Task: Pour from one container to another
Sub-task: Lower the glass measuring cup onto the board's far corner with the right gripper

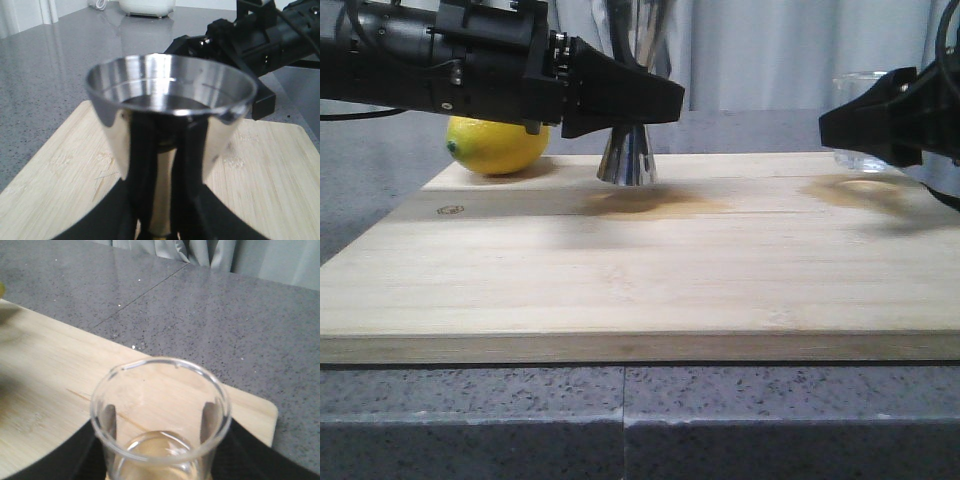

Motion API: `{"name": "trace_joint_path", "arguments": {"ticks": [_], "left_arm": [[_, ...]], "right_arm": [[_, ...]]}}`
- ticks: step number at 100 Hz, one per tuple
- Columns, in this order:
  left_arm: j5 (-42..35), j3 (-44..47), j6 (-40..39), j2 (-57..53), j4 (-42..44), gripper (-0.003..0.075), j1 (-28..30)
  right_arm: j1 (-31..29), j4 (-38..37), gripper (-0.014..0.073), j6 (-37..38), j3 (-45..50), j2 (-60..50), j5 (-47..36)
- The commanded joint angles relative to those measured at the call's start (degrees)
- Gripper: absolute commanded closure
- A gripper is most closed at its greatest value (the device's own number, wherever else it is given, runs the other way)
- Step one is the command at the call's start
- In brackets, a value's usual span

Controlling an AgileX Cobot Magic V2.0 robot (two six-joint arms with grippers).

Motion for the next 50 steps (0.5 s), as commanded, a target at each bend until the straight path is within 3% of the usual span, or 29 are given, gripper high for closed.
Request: {"name": "trace_joint_path", "arguments": {"ticks": [1, 17, 50], "left_arm": [[6.1, -1.6, 0.0, -3.1, -5.0, 0.0659, -0.5], [6.1, -1.6, 0.0, -3.1, -5.0, 0.0659, -0.5], [6.1, -1.6, 0.0, -3.1, -5.0, 0.0659, -0.5]], "right_arm": [[-0.4, 2.5, 0.0260, -1.9, -1.2, 0.9, -8.2], [-0.4, 3.2, 0.0259, -4.3, -1.2, 5.2, -13.3], [-0.4, 3.8, 0.0233, -5.4, -1.2, 7.4, -13.5]]}}
